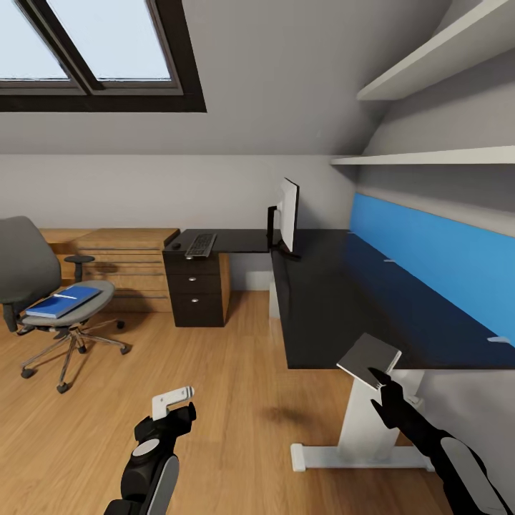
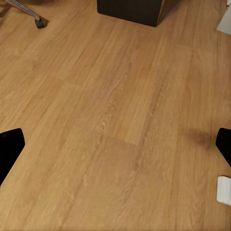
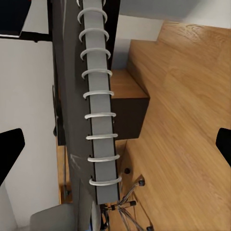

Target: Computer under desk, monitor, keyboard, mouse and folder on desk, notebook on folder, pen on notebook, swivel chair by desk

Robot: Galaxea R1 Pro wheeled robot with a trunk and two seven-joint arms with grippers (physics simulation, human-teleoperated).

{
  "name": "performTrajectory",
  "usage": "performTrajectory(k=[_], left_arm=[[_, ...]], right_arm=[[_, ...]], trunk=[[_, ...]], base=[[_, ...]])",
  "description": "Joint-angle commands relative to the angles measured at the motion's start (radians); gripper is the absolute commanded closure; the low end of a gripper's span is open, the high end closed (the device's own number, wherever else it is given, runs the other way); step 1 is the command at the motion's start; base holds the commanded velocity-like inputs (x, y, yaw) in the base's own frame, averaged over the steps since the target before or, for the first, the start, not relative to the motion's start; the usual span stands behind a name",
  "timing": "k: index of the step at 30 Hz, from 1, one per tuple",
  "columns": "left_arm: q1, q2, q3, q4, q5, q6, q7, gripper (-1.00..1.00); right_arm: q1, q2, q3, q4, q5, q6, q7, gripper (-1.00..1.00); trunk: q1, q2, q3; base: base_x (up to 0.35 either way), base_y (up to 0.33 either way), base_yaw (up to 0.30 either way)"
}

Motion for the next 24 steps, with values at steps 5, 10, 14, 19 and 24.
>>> performTrajectory(k=[5,10,14,19,24], left_arm=[[-0.001,0.0,-0.001,-0.001,0.011,0.002,0.01,-1.0],[-0.001,0.0,-0.001,-0.001,0.011,0.002,0.01,-1.0],[-0.001,0.0,-0.001,-0.001,0.011,0.002,0.01,-1.0],[-0.001,0.0,-0.001,-0.001,0.011,0.002,0.01,-1.0],[-0.001,0.0,-0.001,-0.001,0.011,0.001,0.011,-1.0]], right_arm=[[-0.001,0.0,-0.002,0.0,-0.004,0.003,-0.005,1.0],[-0.001,0.0,-0.002,0.0,-0.004,0.003,-0.008,1.0],[-0.001,0.0,-0.002,0.0,-0.004,0.004,-0.006,1.0],[-0.001,-0.001,-0.002,0.0,-0.003,0.005,-0.005,1.0],[-0.001,0.0,-0.002,-0.004,-0.003,0.005,-0.001,1.0]], trunk=[[0.0,-0.001,-0.001],[0.0,-0.001,-0.001],[0.0,-0.001,-0.001],[0.0,-0.001,-0.001],[-0.019,0.034,0.015]], base=[[0.001,0.0,0.0],[0.0,0.0,0.0],[0.0,0.0,0.0],[0.0,0.0,0.0],[0.0,0.0,0.0]])
